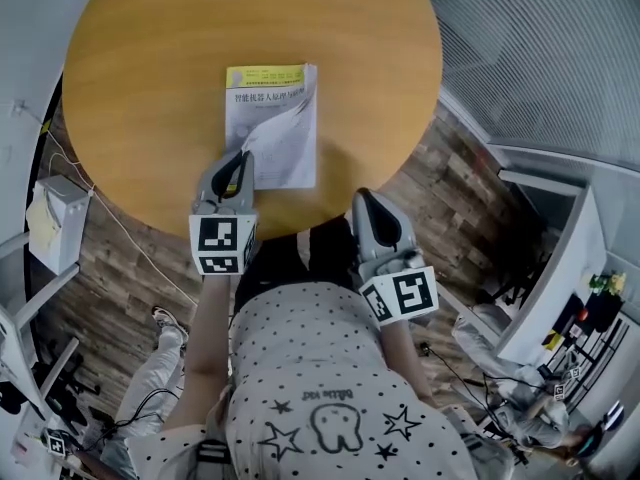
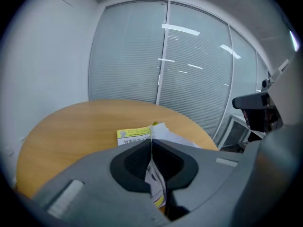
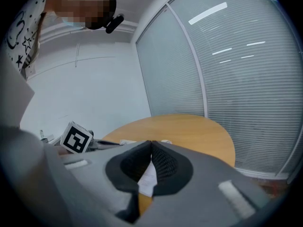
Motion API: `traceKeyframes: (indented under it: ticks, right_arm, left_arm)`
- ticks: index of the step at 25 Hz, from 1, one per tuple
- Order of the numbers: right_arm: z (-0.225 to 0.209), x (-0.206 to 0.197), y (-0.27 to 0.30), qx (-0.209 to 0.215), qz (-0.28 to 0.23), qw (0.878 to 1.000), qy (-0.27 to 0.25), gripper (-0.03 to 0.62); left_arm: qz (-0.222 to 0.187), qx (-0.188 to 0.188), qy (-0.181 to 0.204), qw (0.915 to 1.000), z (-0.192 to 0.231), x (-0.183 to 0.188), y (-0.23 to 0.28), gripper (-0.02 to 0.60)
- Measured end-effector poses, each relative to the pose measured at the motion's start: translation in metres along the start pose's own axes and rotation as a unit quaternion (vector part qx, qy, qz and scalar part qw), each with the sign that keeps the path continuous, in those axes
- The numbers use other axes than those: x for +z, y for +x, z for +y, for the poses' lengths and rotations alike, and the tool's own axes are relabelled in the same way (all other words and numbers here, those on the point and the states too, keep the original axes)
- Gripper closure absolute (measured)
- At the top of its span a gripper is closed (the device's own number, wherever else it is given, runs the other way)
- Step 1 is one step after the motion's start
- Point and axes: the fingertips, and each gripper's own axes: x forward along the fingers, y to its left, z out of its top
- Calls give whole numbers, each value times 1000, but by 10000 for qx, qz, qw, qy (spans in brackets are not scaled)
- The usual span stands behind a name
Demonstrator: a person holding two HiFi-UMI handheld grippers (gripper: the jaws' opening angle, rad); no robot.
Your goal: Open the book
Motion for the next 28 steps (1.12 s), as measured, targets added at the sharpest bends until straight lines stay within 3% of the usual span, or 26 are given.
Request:
traceKeyframes:
  ticks: [11,28]
  right_arm:
    - [12,5,16,232,32,9996,-140,589]
    - [32,9,30,569,94,9980,-248,589]
  left_arm:
    - [-255,786,-315,9961,48,2,-24,561]
    - [-315,1489,-590,9866,88,-11,-58,561]
